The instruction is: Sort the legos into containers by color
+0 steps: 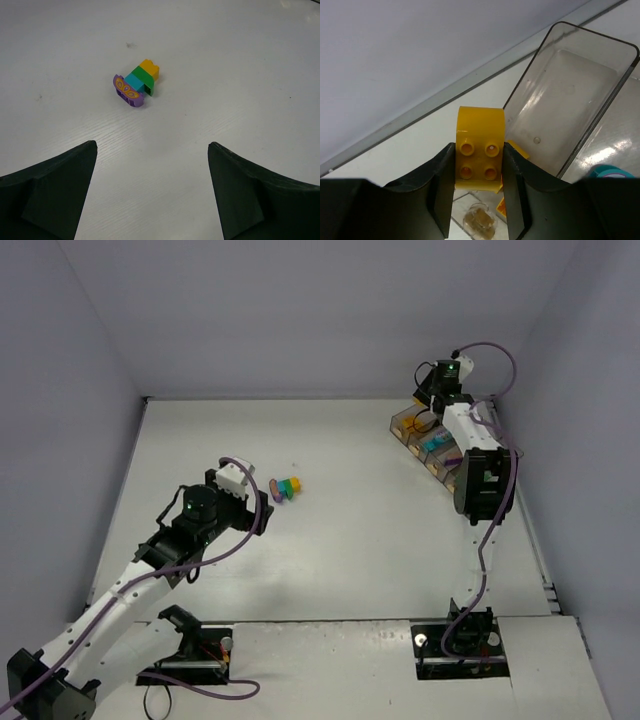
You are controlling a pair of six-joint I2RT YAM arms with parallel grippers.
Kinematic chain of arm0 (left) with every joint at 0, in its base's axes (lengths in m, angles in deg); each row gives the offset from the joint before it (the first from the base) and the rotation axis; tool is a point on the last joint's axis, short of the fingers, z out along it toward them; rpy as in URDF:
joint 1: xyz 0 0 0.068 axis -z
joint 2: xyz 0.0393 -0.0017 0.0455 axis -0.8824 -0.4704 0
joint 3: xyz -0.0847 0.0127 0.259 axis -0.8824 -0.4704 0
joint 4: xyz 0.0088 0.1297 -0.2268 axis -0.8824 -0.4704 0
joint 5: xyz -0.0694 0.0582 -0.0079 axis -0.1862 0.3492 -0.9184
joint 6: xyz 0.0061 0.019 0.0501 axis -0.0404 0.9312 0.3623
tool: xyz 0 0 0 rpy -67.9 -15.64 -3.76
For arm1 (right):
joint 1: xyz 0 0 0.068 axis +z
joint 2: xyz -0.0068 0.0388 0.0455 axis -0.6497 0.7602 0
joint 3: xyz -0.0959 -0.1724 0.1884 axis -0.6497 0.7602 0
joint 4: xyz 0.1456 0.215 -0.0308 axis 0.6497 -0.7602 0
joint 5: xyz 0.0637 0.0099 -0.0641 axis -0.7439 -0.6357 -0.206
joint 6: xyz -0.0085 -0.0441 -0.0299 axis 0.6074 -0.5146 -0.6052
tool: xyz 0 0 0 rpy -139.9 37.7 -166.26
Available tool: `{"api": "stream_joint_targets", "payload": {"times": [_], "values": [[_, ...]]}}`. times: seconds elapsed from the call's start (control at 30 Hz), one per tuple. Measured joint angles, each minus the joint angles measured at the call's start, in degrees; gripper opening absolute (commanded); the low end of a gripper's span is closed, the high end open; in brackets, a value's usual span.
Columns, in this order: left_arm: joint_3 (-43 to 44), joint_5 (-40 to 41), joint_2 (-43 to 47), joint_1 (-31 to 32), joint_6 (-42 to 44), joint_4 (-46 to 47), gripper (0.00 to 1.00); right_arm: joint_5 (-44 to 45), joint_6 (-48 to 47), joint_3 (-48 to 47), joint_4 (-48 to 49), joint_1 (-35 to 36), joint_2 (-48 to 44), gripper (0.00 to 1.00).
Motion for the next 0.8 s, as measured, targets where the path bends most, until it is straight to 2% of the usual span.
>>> {"api": "stream_joint_targets", "payload": {"times": [0.2,0.4,0.5,0.6,0.8], "values": [[0.0,0.3,-1.9,0.0,-0.2,-0.9,0.85,1.1,0.5,-0.5,-0.1,-0.6,1.6,0.15],[0.0,0.5,-2.5,0.0,-0.2,-0.7,0.85,1.3,1.3,-0.5,0.0,-2.7,1.7,0.31],[0.0,0.5,-3.6,0.0,-0.2,-0.5,0.85,1.2,1.7,-0.4,0.0,-3.7,1.7,0.47],[0.0,0.5,-4.9,0.0,-0.2,-0.5,0.85,0.9,1.9,-0.4,0.0,-4.3,1.8,0.55],[0.0,1.1,-5.6,0.0,-0.2,0.2,0.85,-0.9,1.9,-0.3,0.4,-4.5,2.9,0.58]]}}
